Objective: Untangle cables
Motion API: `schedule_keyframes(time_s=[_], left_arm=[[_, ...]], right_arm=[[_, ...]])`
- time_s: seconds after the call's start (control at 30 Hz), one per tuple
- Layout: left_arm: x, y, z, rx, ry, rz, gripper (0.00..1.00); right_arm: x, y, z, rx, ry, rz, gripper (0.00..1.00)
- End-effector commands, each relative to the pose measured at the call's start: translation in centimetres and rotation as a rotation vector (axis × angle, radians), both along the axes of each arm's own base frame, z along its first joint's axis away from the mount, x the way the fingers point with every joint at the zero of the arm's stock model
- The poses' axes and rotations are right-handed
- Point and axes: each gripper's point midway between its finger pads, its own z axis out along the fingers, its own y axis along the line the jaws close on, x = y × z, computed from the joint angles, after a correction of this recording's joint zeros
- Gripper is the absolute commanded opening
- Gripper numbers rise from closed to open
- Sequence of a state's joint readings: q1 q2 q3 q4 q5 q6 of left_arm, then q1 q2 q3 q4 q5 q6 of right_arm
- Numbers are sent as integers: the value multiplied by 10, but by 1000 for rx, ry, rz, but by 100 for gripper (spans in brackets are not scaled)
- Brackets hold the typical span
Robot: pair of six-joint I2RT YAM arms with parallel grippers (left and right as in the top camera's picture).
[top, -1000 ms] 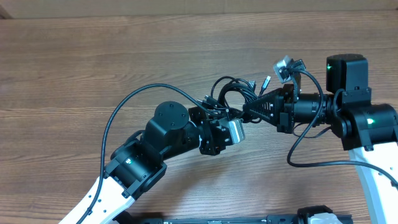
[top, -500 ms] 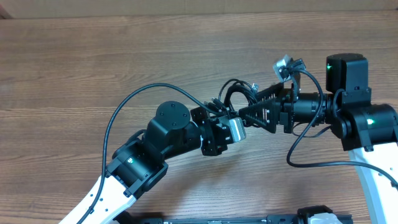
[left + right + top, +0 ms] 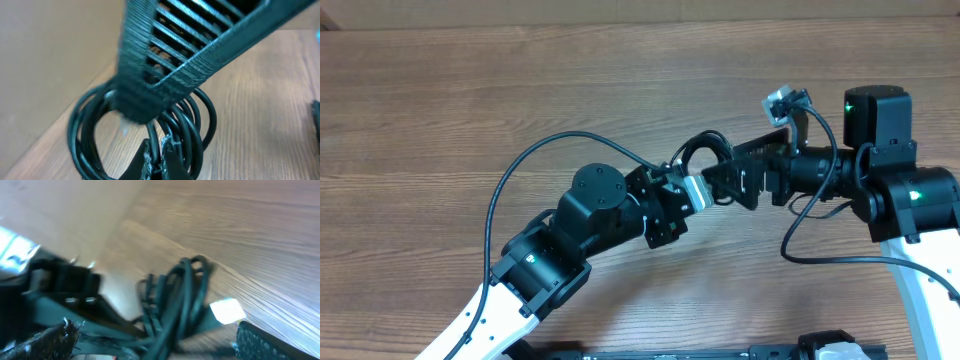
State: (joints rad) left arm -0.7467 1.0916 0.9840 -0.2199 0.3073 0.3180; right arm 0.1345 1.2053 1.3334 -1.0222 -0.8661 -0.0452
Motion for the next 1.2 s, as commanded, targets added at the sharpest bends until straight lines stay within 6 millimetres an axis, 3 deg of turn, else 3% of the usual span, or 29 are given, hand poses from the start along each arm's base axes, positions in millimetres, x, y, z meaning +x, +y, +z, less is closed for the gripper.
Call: schedule_keyframes(time_s=[0.0, 0.27, 0.4, 0.67, 0.93, 1.07, 1.17], left_arm=[[16, 9, 1, -25, 38, 133, 4], [18, 9, 5, -44, 35, 142, 4], [19, 6, 17, -91, 20, 140, 4], [-8, -15, 44, -195, -18, -66, 4], [-17, -18, 58, -235, -50, -119, 4], [-18, -16, 68, -258, -78, -121, 4], [-18, -15, 70, -262, -83, -119, 4]], right_arm=[[17, -21, -10, -80, 78, -214, 100], [20, -26, -14, -100, 97, -254, 100], [21, -28, -16, -115, 97, -268, 93], [24, -41, -27, -186, 109, -333, 91], [27, -48, -32, -220, 116, -364, 91], [28, -48, -35, -222, 128, -364, 82], [27, -45, -34, -210, 133, -351, 81]])
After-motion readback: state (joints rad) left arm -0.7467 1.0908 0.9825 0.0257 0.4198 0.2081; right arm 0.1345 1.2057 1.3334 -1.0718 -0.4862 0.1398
